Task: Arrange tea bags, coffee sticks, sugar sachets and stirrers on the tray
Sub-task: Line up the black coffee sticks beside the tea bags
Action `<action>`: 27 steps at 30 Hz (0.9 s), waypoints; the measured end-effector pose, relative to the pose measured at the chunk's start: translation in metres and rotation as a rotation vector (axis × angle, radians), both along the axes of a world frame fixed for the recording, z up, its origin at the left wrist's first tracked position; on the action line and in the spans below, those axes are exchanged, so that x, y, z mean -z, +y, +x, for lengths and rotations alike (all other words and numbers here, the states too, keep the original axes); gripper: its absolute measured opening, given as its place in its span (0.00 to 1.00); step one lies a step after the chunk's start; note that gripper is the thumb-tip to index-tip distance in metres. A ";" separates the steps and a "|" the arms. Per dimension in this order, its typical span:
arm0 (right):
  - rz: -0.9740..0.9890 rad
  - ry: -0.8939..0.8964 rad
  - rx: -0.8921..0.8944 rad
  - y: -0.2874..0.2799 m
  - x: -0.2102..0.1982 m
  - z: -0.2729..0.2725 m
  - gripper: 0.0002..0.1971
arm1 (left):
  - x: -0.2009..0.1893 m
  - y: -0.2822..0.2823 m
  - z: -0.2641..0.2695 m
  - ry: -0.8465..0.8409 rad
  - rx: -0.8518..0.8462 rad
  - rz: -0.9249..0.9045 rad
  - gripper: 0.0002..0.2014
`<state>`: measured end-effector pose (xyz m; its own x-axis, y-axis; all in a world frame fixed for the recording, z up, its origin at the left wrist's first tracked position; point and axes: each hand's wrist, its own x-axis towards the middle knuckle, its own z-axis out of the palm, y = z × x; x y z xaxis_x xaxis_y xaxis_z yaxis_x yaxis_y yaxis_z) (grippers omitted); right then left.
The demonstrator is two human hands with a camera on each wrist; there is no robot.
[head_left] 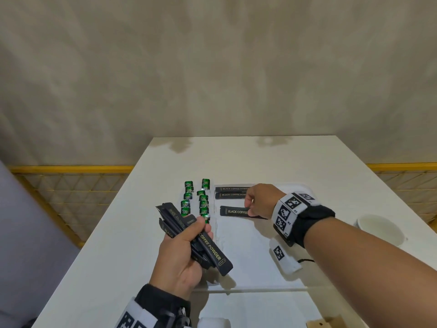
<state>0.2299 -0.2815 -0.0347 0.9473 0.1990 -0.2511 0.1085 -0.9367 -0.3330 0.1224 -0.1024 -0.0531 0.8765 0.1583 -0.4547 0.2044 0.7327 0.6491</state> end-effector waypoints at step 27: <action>-0.298 0.087 -0.226 0.035 -0.006 0.023 0.19 | -0.005 0.000 -0.010 0.039 0.078 -0.013 0.23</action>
<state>0.2527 -0.2467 -0.0286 0.8606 0.3062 -0.4070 0.3063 -0.9496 -0.0667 0.1128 -0.1026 -0.0481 0.8674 0.0839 -0.4905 0.2866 0.7216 0.6303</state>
